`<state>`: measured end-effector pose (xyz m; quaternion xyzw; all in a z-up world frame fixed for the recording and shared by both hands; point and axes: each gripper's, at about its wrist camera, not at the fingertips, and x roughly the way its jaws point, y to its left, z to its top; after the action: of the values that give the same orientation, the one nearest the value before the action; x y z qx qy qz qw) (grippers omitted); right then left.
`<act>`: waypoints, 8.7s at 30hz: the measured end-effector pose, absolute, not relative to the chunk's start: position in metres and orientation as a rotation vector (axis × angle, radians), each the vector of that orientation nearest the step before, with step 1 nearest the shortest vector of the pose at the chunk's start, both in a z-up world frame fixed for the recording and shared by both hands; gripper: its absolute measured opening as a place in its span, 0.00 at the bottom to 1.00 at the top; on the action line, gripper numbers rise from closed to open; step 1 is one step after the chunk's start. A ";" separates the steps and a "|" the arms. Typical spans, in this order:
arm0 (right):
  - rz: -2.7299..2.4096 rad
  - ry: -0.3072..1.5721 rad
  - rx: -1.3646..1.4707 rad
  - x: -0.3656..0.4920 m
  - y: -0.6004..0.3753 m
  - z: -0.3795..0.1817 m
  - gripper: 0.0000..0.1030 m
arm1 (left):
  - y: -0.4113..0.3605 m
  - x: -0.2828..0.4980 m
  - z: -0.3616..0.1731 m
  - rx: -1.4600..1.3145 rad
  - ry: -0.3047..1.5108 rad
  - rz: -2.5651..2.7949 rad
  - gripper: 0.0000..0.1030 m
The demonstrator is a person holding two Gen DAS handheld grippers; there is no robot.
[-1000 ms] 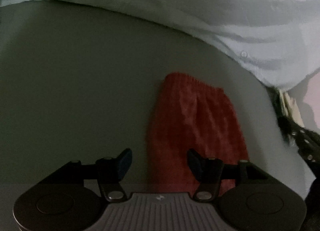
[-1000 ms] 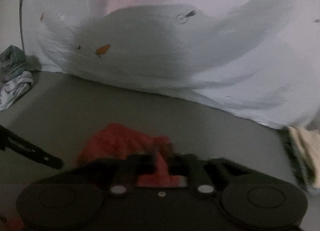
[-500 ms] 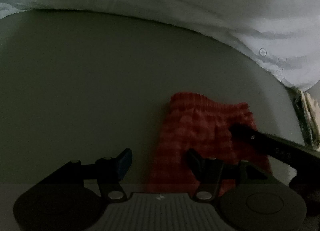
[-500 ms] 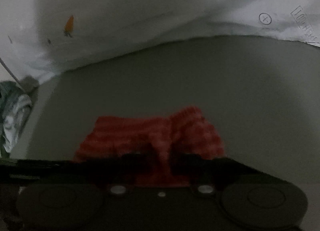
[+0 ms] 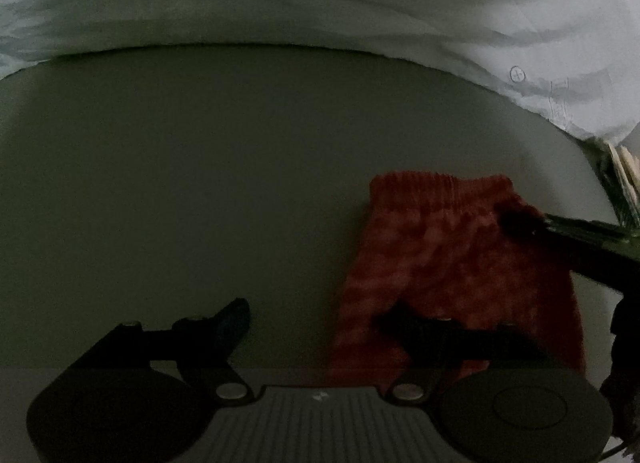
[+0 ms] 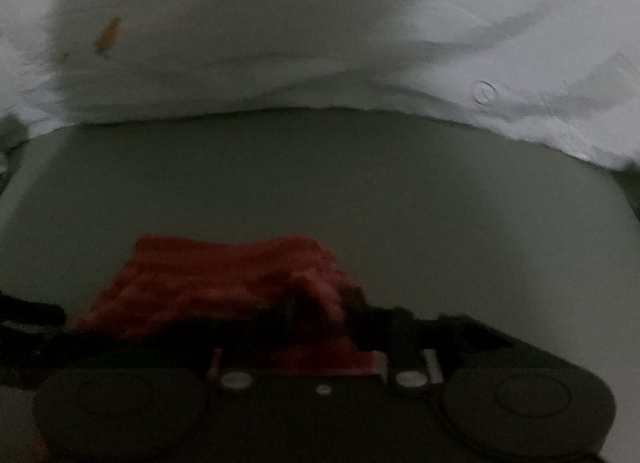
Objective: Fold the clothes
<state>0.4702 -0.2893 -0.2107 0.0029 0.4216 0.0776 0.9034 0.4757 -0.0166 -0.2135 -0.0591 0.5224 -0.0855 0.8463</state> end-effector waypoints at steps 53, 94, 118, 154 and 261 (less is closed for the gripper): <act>0.343 0.952 1.073 0.214 -0.422 -0.248 0.16 | 0.031 0.238 -0.248 -1.155 1.091 -0.210 0.11; 0.546 1.058 0.983 0.189 -0.434 -0.206 0.04 | 0.053 0.235 -0.220 -1.180 1.193 -0.225 0.05; 0.476 1.060 1.256 0.254 -0.445 -0.214 0.04 | 0.075 0.312 -0.226 -1.368 1.227 -0.165 0.05; 0.320 1.031 0.380 0.395 -0.357 -0.216 0.69 | 0.008 0.420 -0.215 -0.528 1.130 -0.057 0.84; -0.613 0.479 0.283 0.386 -0.743 -0.131 0.76 | -0.608 0.654 -0.145 0.246 0.860 -0.698 0.77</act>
<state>0.3865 -0.7433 -0.1312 0.1375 0.2329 -0.2977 0.9156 0.6543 -0.6080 -0.1448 0.1165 0.4072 -0.3306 0.8434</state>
